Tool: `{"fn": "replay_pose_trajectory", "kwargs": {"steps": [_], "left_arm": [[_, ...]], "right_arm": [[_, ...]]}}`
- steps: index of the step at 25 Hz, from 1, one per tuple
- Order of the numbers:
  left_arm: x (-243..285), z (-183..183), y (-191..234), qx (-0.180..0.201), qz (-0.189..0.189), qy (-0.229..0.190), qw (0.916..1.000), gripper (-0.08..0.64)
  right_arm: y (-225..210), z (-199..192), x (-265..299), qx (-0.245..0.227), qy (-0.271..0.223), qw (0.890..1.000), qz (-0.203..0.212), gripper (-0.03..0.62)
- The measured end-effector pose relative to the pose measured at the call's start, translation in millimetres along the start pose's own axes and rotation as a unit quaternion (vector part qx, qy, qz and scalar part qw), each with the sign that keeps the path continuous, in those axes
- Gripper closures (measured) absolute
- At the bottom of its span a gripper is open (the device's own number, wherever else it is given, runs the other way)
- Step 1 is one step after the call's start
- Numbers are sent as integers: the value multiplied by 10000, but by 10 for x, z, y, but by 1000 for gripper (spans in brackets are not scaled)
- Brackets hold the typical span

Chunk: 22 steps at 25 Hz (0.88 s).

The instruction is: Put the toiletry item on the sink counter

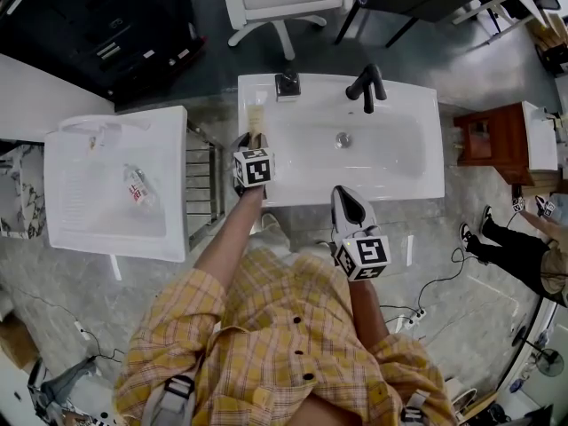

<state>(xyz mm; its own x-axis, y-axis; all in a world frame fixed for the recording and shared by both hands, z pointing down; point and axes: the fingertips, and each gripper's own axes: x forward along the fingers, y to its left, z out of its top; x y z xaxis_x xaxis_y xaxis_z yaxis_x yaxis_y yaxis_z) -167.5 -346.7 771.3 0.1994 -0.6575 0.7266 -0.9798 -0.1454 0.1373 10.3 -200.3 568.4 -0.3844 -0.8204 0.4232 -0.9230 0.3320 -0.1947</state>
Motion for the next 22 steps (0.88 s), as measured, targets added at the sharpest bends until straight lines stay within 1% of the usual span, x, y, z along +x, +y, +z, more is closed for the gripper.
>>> {"fn": "replay_pose_trajectory", "kwargs": {"steps": [5,7,8,11,14,22], "left_arm": [[11,-3,-1,-32,-16,-21,10000,429],[20,-2,-24,-22,-60,-21,10000,380],[25,-1,-32,-22,-69,-27,10000,374],[0,14,-14,-112,-49,-59,9999,373],[-59,77,-2,-97,-26,-119,9999,373],[-267,264,-13,-86,3,-468,9989,373]], "right_arm": [[-6,-7,-33,1,-35,10000,-5,593],[-16,3,-52,4,-53,10000,-7,594],[-22,7,-63,2,-61,10000,-11,592],[-17,17,-104,-15,-86,10000,-2,594],[-19,37,-140,-32,-116,9999,25,594],[-2,137,-211,-77,-284,9994,174,593]]}}
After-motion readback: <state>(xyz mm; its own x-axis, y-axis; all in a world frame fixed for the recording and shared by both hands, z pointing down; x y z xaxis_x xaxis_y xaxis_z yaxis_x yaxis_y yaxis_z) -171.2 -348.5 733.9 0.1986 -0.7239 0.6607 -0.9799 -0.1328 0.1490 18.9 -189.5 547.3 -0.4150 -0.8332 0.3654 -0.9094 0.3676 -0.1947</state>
